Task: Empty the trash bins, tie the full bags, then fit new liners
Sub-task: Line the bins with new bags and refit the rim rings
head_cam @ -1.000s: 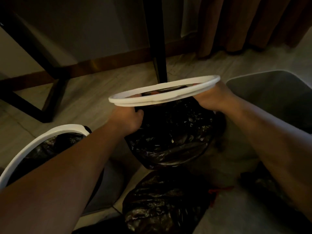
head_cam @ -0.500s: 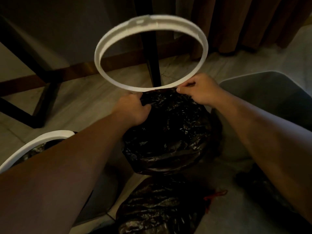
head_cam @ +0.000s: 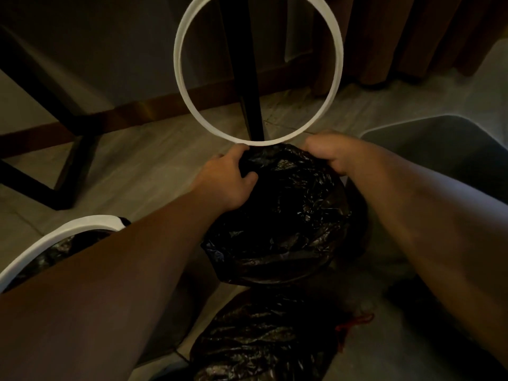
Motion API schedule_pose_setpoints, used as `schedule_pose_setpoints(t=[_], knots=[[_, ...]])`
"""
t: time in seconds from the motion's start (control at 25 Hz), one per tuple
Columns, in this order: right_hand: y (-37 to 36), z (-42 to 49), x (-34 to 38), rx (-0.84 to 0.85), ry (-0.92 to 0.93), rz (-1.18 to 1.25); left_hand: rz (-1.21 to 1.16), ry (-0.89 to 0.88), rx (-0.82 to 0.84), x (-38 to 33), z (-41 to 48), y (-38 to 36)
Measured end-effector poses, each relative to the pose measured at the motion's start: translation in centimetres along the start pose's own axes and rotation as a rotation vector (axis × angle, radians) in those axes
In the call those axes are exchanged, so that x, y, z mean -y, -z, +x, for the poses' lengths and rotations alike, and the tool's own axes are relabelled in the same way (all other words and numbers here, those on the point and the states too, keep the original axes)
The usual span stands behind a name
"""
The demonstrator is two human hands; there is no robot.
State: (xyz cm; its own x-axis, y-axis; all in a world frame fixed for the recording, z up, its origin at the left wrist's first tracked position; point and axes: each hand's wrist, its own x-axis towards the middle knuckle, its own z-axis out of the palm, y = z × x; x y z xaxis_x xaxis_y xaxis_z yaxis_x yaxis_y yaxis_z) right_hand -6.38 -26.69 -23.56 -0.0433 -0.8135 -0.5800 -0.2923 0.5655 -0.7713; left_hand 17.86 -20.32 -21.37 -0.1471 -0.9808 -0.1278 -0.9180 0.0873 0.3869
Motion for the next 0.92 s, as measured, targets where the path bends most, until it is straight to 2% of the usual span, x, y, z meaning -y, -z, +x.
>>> schedule_pose_setpoints(t=[0.2, 0.44, 0.52, 0.6, 0.76, 0.84, 0.92], knots=[[-0.2, 0.7, 0.0, 0.051, -0.074, -0.011, 0.013, 0.070, 0.052, 0.4, 0.5, 0.3], [-0.8, 1.2, 0.4, 0.080, -0.060, -0.078, -0.199, 0.231, 0.200, 0.1, 1.3, 0.6], [-0.5, 0.6, 0.0, 0.086, -0.095, -0.036, -0.254, 0.261, 0.146, 0.5, 0.0, 1.3], [0.3, -0.7, -0.6, 0.037, -0.074, 0.028, -0.426, 0.353, 0.035, 1.3, -2.7, 2.1], [1.5, -5.9, -3.8, -0.301, 0.265, 0.043, -0.778, 0.441, -0.221, 2.7, -12.1, 0.8], [0.4, -9.5, -6.7, -0.287, 0.359, -0.018, -0.883, 0.442, -0.259, 1.8, -16.5, -1.3], [-0.7, -11.9, -9.1, -0.287, 0.362, -0.009, -0.914, 0.451, -0.224, 0.9, -18.9, -3.9]])
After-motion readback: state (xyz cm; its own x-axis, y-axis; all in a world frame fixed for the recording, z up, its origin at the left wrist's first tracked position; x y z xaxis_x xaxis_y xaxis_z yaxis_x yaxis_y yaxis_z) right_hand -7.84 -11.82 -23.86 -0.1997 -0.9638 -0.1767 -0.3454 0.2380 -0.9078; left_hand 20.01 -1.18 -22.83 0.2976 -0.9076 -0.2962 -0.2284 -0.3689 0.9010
